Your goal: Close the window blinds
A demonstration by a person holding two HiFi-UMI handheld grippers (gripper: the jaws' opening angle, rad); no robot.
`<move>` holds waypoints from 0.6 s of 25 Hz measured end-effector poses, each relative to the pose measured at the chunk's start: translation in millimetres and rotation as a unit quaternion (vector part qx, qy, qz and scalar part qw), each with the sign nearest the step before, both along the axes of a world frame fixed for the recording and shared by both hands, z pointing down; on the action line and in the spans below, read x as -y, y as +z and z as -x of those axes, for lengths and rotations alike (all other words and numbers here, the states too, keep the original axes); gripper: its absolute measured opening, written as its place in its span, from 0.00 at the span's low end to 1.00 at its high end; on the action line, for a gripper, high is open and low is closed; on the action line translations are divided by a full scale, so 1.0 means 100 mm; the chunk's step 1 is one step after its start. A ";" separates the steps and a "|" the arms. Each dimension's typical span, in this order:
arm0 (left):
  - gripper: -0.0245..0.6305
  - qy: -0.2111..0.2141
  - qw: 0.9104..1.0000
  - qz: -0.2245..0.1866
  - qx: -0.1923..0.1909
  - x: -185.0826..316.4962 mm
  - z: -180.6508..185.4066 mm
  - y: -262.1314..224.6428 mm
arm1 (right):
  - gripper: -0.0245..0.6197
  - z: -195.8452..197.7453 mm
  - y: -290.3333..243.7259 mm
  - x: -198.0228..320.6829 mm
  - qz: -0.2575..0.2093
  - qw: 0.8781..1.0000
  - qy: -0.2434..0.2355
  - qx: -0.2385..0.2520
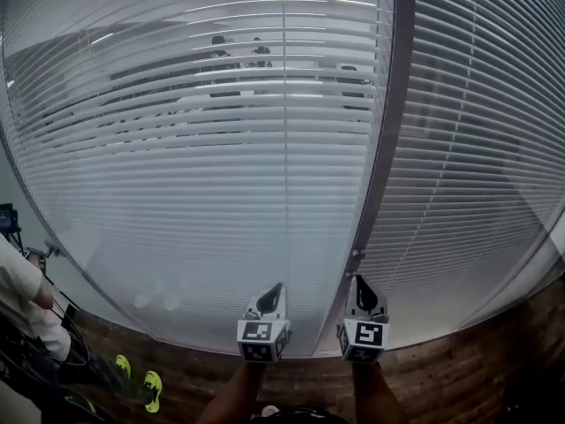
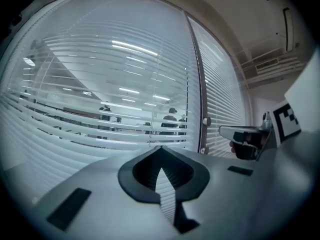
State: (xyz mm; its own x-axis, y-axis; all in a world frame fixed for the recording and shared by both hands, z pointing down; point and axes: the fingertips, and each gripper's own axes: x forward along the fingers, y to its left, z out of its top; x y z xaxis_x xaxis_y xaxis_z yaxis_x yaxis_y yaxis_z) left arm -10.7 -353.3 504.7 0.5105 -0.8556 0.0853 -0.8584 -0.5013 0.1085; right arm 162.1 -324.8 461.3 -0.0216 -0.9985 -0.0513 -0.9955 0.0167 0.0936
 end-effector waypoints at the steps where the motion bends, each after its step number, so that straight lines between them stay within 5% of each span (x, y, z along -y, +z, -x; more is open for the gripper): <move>1: 0.04 -0.002 1.000 -0.003 -0.002 0.01 -0.01 -0.04 | 0.04 -0.01 -0.03 0.01 0.001 1.000 -0.001 -0.001; 15: 0.04 -0.008 1.000 -0.023 0.016 0.12 -0.11 0.15 | 0.04 -0.07 0.06 0.21 -0.029 0.999 -0.011 -0.029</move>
